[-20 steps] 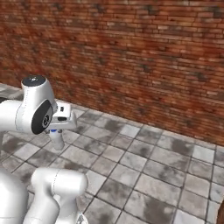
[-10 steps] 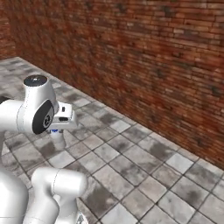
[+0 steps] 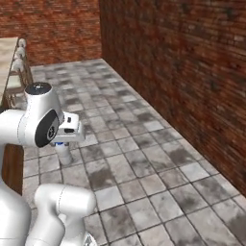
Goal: Place the drinks on the dining counter in a tight cluster.
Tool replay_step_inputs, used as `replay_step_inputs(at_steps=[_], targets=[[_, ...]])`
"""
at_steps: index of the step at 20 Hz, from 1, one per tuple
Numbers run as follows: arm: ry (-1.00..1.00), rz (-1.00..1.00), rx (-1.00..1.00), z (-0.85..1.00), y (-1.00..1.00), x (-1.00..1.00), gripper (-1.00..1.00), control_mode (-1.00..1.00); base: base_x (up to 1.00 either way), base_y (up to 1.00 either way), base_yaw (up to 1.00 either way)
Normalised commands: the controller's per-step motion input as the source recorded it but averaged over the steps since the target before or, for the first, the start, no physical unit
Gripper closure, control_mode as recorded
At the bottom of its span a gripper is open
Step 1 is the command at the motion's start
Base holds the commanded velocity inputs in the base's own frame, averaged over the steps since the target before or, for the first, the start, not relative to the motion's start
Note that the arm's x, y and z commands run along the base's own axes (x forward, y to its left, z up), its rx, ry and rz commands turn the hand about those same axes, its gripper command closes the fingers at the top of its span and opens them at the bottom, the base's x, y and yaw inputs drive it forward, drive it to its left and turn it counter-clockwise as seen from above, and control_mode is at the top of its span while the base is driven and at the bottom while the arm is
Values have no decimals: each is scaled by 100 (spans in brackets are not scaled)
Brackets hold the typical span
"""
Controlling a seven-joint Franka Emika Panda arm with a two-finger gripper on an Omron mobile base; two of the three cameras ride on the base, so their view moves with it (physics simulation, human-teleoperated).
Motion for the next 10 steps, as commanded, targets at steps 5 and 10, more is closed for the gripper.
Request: replay_step_inputs(at_steps=[5, 10], targets=[[0, 0, 0, 0, 0, 0, 100, 100, 100, -7, 50], [0, 0, 0, 0, 0, 0, 100, 100, 96, -58, 30]])
